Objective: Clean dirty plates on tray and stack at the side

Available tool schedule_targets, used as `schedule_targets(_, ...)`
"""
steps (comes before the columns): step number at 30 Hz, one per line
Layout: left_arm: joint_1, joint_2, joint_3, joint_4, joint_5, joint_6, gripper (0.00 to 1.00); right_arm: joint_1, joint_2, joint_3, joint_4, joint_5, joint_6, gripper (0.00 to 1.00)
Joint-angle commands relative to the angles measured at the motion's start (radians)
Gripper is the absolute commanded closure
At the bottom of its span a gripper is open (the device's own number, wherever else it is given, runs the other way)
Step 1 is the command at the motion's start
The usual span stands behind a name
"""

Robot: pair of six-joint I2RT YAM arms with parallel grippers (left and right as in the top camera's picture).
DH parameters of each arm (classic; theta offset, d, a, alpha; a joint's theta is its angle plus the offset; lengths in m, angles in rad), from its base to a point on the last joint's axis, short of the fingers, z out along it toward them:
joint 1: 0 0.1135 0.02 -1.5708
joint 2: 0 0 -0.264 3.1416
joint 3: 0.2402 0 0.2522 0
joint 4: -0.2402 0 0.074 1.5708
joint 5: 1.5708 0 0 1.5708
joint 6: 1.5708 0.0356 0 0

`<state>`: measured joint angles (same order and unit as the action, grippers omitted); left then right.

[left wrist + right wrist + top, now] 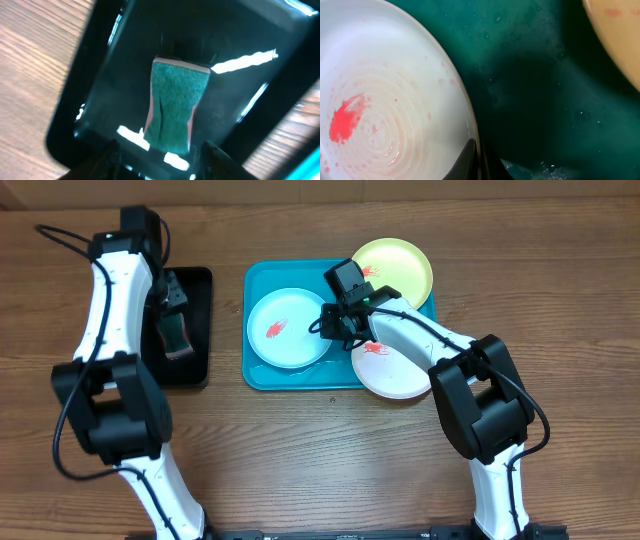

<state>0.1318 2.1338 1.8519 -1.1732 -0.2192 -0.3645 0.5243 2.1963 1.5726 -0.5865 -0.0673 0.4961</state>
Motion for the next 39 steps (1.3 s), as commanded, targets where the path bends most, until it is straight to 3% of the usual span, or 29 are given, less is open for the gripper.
schedule_targets(1,0.000,0.057,-0.011,0.005,0.011,0.036,0.60,0.005,0.003,-0.010,-0.018,0.025,-0.032,0.96)
schedule_targets(5,0.000,0.105,-0.011,0.000,0.010,0.035,0.67,0.005,0.003,-0.010,-0.017,0.025,-0.032,0.96)
schedule_targets(13,0.016,0.134,-0.011,-0.012,0.008,0.041,0.63,0.005,0.003,-0.010,-0.017,0.026,-0.032,0.96)
schedule_targets(17,0.019,0.135,-0.011,-0.007,0.062,0.107,0.58,0.005,0.003,-0.010,-0.013,0.025,-0.032,0.96)
schedule_targets(39,0.042,0.135,-0.014,-0.011,0.075,0.125,0.64,0.005,0.003,-0.010,-0.009,0.025,-0.032,0.96)
